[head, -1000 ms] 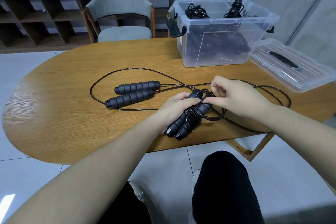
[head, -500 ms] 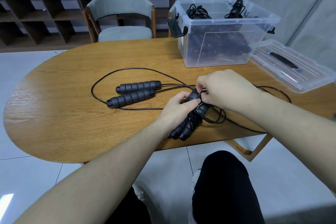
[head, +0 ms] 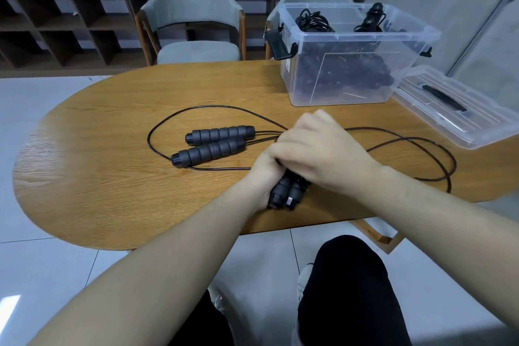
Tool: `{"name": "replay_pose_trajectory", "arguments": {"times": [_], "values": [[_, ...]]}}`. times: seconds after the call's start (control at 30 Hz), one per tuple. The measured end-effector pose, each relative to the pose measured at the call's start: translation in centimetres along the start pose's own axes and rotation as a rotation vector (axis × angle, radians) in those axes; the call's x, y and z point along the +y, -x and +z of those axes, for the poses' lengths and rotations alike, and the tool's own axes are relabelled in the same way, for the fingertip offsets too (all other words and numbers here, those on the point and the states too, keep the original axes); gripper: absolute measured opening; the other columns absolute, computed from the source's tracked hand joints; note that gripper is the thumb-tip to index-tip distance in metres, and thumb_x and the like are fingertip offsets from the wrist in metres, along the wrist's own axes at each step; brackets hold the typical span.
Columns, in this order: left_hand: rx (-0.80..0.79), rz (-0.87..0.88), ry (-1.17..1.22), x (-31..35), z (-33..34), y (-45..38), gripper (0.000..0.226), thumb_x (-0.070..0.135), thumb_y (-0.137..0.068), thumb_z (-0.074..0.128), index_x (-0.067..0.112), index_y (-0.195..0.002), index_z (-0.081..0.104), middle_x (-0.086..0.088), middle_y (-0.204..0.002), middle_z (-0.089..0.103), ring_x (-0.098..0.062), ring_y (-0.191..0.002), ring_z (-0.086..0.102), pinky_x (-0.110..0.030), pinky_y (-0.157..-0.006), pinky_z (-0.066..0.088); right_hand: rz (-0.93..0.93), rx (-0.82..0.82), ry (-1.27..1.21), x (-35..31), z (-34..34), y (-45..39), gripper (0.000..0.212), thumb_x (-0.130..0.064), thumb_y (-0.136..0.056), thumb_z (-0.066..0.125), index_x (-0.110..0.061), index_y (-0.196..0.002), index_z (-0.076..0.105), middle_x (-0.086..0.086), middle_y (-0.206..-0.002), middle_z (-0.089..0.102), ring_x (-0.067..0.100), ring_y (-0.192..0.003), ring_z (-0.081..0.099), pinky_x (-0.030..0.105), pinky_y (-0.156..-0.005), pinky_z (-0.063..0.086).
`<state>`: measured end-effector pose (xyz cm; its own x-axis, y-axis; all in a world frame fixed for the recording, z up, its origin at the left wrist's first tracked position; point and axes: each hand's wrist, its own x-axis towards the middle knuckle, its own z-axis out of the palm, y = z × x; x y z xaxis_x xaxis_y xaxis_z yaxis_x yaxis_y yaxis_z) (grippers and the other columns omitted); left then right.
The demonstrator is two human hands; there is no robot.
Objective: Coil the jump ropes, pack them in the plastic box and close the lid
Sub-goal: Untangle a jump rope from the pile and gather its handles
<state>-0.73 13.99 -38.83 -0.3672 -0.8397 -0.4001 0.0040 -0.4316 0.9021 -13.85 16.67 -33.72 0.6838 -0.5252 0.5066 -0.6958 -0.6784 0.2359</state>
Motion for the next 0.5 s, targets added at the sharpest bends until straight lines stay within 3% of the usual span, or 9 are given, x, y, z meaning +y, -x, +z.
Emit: {"name": "replay_pose_trajectory", "arguments": {"times": [0.07,0.13,0.2,0.27,0.3,0.4,0.43,0.5], "values": [[0.007,-0.054,-0.007,0.3,-0.3,0.2,0.026,0.021,-0.108,0.042,0.019,-0.086,0.056,-0.001,-0.069,0.065,-0.005,-0.047,0.064,-0.022,-0.056,0.054,-0.055,0.017,-0.086,-0.9,0.6,0.4,0.021,-0.011,-0.098,0.052,-0.017,-0.096,0.072,-0.002,-0.087,0.067,0.028,-0.088,0.061,0.043,-0.077,0.042],[0.064,-0.116,0.051,1.3,-0.4,0.5,0.034,0.05,-0.102,0.049,0.023,-0.088,0.063,-0.002,-0.058,0.066,-0.017,-0.056,0.066,-0.025,-0.058,0.053,-0.025,0.013,-0.205,-1.1,0.9,1.0,0.02,-0.008,-0.095,0.056,-0.016,-0.094,0.075,0.001,-0.089,0.068,0.028,-0.094,0.063,0.045,-0.086,0.043],[0.102,-0.12,0.028,1.5,-0.8,-0.2,0.042,0.067,-0.094,0.05,0.029,-0.088,0.068,-0.003,-0.063,0.071,-0.022,-0.066,0.068,-0.023,-0.052,0.053,0.005,0.03,-0.326,-1.0,1.1,1.8,0.017,-0.011,-0.095,0.06,-0.015,-0.096,0.077,0.001,-0.093,0.07,0.023,-0.097,0.062,0.045,-0.094,0.044],[0.141,-0.133,0.058,1.7,-0.7,-0.2,0.059,0.076,-0.087,0.052,0.021,-0.093,0.074,-0.005,-0.07,0.074,-0.025,-0.071,0.072,-0.029,-0.058,0.058,0.051,0.038,-0.416,-1.2,1.3,2.4,0.014,-0.013,-0.095,0.063,-0.013,-0.096,0.077,0.0,-0.091,0.07,0.02,-0.095,0.063,0.042,-0.098,0.046],[0.143,-0.146,0.08,1.7,-0.6,-0.1,0.066,0.078,-0.086,0.052,0.017,-0.096,0.075,-0.005,-0.07,0.074,-0.025,-0.069,0.072,-0.031,-0.06,0.059,0.108,0.029,-0.454,-1.4,1.4,2.7,0.013,-0.017,-0.094,0.063,-0.013,-0.095,0.076,0.0,-0.089,0.07,0.019,-0.093,0.063,0.039,-0.098,0.046],[0.18,-0.09,0.168,1.4,-0.2,-0.2,0.06,0.07,-0.092,0.051,0.013,-0.09,0.071,-0.001,-0.059,0.071,-0.016,-0.05,0.068,-0.023,-0.046,0.053,0.394,-0.033,-0.552,-1.7,1.1,3.0,0.019,-0.034,-0.089,0.065,-0.015,-0.088,0.066,-0.011,-0.083,0.064,0.01,-0.091,0.054,0.023,-0.094,0.038],[0.192,-0.066,0.205,1.5,0.0,-0.1,0.058,0.068,-0.094,0.051,0.013,-0.092,0.07,0.0,-0.061,0.071,-0.014,-0.05,0.068,-0.022,-0.047,0.053,0.423,-0.054,-0.551,-1.6,1.1,2.9,0.017,-0.035,-0.088,0.065,-0.018,-0.086,0.062,-0.014,-0.083,0.062,0.007,-0.089,0.052,0.023,-0.095,0.036],[0.211,-0.035,0.274,1.8,0.4,-0.2,0.061,0.069,-0.091,0.053,0.013,-0.111,0.068,-0.003,-0.079,0.076,-0.017,-0.069,0.073,-0.029,-0.062,0.059,0.409,-0.098,-0.475,-1.4,0.7,2.6,0.011,-0.034,-0.092,0.063,-0.025,-0.086,0.061,-0.018,-0.084,0.059,0.0,-0.086,0.05,0.029,-0.099,0.034]]}}
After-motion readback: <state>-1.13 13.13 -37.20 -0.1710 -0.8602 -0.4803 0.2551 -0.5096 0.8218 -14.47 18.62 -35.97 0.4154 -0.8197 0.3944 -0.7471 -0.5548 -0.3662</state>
